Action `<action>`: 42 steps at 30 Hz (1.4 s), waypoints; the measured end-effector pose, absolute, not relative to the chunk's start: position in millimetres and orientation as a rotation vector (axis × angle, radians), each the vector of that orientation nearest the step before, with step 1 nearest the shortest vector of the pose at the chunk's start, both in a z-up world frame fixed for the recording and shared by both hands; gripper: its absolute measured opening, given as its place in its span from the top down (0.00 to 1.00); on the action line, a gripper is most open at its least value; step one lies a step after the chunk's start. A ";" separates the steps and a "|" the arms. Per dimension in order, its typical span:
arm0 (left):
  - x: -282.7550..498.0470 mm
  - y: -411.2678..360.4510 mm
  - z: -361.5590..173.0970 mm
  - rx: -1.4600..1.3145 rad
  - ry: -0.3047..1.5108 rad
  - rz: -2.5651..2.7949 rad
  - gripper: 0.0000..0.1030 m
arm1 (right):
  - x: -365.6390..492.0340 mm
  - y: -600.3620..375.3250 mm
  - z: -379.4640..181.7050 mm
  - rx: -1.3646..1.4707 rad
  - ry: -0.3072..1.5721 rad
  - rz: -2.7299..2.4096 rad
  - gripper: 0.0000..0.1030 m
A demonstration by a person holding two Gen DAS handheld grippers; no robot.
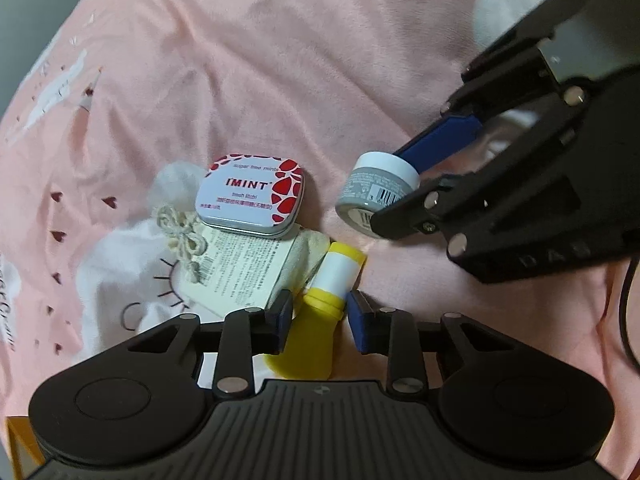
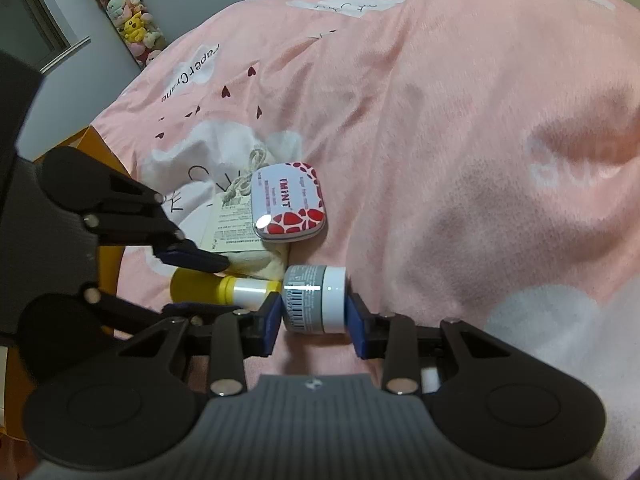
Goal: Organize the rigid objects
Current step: 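Grasp the yellow-capped bottle with the left tool while the right tool grasps the white jar, then carry the yellow bottle and white jar with both tools over the box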
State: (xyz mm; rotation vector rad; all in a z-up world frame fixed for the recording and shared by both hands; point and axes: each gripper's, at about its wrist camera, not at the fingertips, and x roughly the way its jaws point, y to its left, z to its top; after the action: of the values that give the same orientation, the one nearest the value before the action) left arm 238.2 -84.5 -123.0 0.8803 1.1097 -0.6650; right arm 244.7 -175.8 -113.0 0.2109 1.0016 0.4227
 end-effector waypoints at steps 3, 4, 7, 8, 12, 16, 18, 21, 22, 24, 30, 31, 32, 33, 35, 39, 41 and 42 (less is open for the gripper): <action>237.5 -86.4 -131.1 0.881 1.120 -0.658 0.67 | 246.1 -176.8 -115.5 0.217 1.011 0.426 0.66; 238.2 -88.7 -134.0 0.892 1.122 -0.654 0.67 | 246.6 -176.2 -116.2 0.217 1.014 0.428 0.65; 237.9 -92.2 -136.6 0.907 1.128 -0.641 0.67 | 247.4 -175.1 -117.5 0.215 1.019 0.430 0.65; 237.4 -92.8 -136.4 0.907 1.127 -0.639 0.68 | 248.3 -175.2 -117.8 0.217 1.020 0.431 0.65; 236.1 -86.8 -124.1 0.815 1.124 -0.613 0.70 | 248.8 -177.2 -117.0 0.235 1.018 0.432 0.65; 240.0 -66.9 -102.4 0.634 1.129 -0.559 0.73 | 245.5 -179.3 -115.4 0.243 1.013 0.433 0.66; 241.6 -54.6 -93.0 0.543 1.124 -0.525 0.73 | 243.3 -179.1 -113.4 0.240 1.005 0.429 0.66; 240.0 -39.5 -80.1 0.437 1.101 -0.495 0.74 | 240.5 -178.2 -110.5 0.232 0.996 0.430 0.66; 237.6 -35.8 -76.2 0.412 1.091 -0.487 0.74 | 239.5 -178.4 -109.5 0.233 0.991 0.431 0.66; 232.6 -32.6 -67.7 0.364 1.059 -0.467 0.74 | 237.0 -178.8 -105.9 0.233 0.973 0.437 0.66; 208.6 -15.0 -34.7 0.179 0.932 -0.415 0.74 | 223.6 -175.6 -85.5 0.217 0.905 0.476 0.67; 203.5 -10.6 -28.0 0.145 0.911 -0.409 0.74 | 221.4 -174.7 -80.9 0.212 0.893 0.479 0.67; 198.6 -6.3 -19.4 0.119 0.893 -0.403 0.74 | 219.4 -173.6 -75.6 0.207 0.882 0.482 0.67; 194.5 -1.0 -11.8 0.095 0.872 -0.399 0.74 | 217.5 -171.6 -70.1 0.203 0.870 0.490 0.67; 184.7 12.8 6.2 0.055 0.827 -0.379 0.74 | 213.1 -167.6 -57.1 0.196 0.843 0.521 0.67; 173.8 48.4 37.7 -0.008 0.768 -0.320 0.74 | 207.7 -152.5 -29.0 0.195 0.789 0.611 0.67; 171.3 66.3 47.7 -0.020 0.755 -0.280 0.74 | 206.5 -140.4 -14.7 0.179 0.764 0.662 0.67; 170.9 75.8 51.1 -0.021 0.752 -0.256 0.74 | 206.2 -132.3 -7.2 0.164 0.749 0.692 0.67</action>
State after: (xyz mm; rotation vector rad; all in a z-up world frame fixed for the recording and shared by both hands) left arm 170.9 75.8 51.1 -0.0213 0.7520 -0.2560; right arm 206.2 -132.3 -7.2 0.1641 0.7492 0.6919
